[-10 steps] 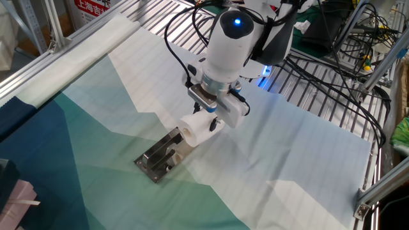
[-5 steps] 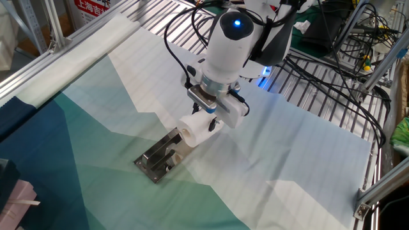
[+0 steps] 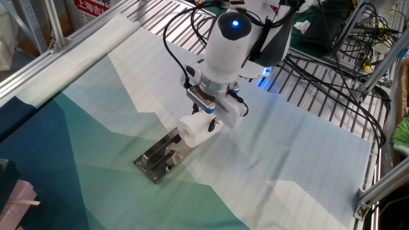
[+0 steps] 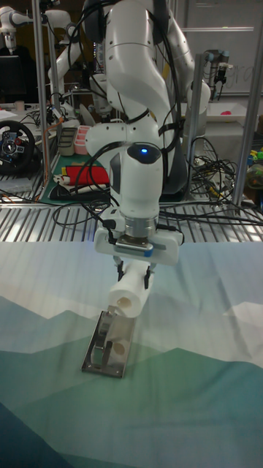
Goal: Put the toilet paper on its holder
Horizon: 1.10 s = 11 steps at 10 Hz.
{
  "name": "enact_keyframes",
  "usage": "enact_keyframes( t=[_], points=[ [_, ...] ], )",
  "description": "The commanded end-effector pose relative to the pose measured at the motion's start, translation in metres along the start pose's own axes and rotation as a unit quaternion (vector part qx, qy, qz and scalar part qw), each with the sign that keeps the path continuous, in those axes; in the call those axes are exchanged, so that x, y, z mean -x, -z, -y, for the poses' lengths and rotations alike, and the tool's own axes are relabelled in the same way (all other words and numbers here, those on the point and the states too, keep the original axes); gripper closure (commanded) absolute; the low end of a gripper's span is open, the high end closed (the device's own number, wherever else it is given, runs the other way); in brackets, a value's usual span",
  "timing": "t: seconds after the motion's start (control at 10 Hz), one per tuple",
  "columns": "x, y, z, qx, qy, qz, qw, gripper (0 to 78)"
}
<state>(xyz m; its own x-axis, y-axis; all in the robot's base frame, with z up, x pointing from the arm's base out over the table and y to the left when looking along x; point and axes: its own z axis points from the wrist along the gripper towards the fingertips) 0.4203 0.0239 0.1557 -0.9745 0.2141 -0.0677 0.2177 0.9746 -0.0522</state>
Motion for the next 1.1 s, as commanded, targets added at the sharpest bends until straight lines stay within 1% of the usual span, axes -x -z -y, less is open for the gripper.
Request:
enact_keyframes(
  t=[0.1,0.3,0.4,0.5,0.6,0.7,0.8,0.9,1.0,1.1],
  points=[
    [0.001,0.001,0.0,0.014,-0.025,-0.004,0.9996,76.3],
    [0.001,0.001,0.0,0.008,-0.074,-0.012,0.9972,76.3],
    [0.001,0.001,0.0,0.009,-0.092,-0.017,0.9956,76.3],
    [0.001,0.001,0.0,0.009,-0.1,-0.015,0.9948,76.3],
    [0.001,0.001,0.0,0.008,-0.101,-0.013,0.9948,76.3],
    [-0.001,0.002,0.001,0.006,-0.097,-0.015,0.9951,76.3],
    [-0.005,0.004,0.004,0.004,-0.097,-0.022,0.995,76.3],
    [-0.009,0.006,0.006,0.002,-0.098,-0.023,0.9949,76.3],
    [-0.009,0.006,0.006,0.002,-0.098,-0.023,0.9949,76.3],
    [-0.012,0.008,0.008,-0.003,-0.098,-0.024,0.9949,76.3]
  ],
)
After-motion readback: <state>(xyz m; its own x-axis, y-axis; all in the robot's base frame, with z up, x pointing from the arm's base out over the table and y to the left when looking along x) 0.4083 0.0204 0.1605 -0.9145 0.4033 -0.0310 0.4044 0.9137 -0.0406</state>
